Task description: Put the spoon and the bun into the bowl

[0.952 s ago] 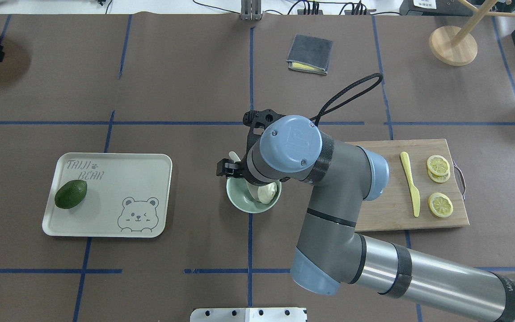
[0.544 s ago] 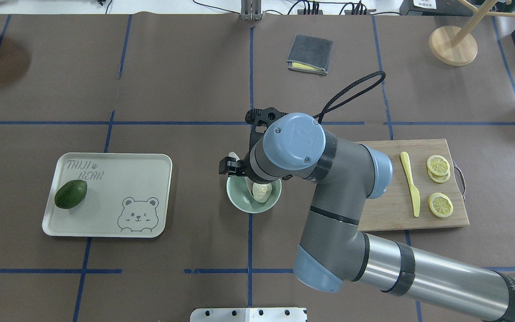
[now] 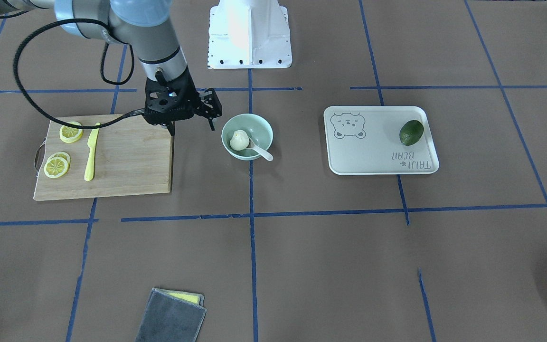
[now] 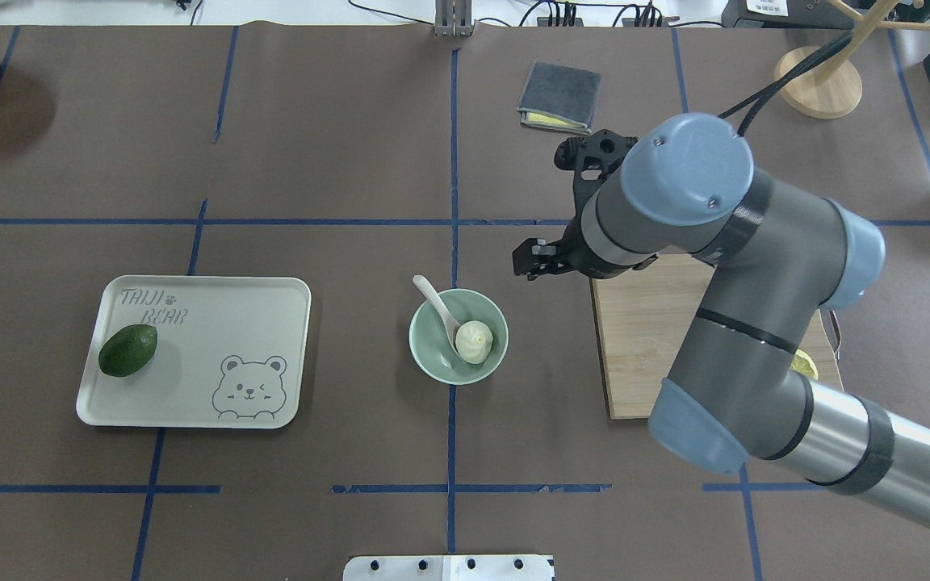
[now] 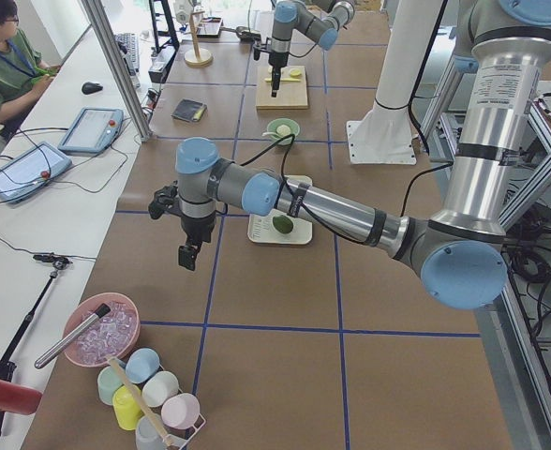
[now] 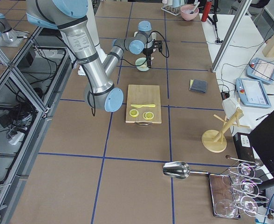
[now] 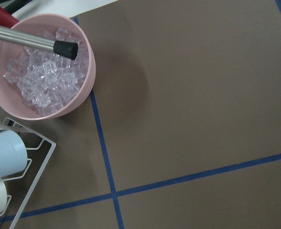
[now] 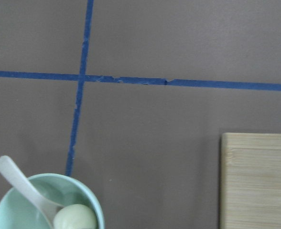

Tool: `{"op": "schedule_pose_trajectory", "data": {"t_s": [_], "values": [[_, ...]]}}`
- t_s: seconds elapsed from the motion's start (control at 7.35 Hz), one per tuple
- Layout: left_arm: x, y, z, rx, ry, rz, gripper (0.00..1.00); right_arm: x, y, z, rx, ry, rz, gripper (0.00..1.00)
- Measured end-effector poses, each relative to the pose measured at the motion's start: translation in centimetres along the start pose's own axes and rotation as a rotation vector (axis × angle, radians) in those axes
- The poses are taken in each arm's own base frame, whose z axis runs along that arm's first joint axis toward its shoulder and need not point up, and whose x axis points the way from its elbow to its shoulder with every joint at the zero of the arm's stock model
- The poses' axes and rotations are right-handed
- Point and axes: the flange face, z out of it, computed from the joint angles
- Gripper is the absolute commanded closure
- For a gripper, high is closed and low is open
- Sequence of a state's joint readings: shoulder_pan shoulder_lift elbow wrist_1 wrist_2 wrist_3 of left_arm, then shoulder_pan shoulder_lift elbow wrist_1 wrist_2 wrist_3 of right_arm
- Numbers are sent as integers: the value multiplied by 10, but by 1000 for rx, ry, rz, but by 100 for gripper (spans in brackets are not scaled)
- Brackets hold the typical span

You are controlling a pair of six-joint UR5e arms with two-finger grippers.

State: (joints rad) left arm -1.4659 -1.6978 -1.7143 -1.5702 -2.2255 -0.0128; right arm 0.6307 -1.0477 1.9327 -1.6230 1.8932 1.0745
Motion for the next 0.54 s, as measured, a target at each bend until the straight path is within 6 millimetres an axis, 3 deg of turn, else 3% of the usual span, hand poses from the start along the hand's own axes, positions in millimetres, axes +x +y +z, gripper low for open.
{"op": "schedule_pose_trajectory", "data": {"t_s": [0.27,0.54], "values": [[-36,37,22,-49,83,-16,0,81,-35,-27,-38,20,-32,0],[-45,48,30,-62,112,-10,0,195,-60,-49,-70,51,-89,0]]}}
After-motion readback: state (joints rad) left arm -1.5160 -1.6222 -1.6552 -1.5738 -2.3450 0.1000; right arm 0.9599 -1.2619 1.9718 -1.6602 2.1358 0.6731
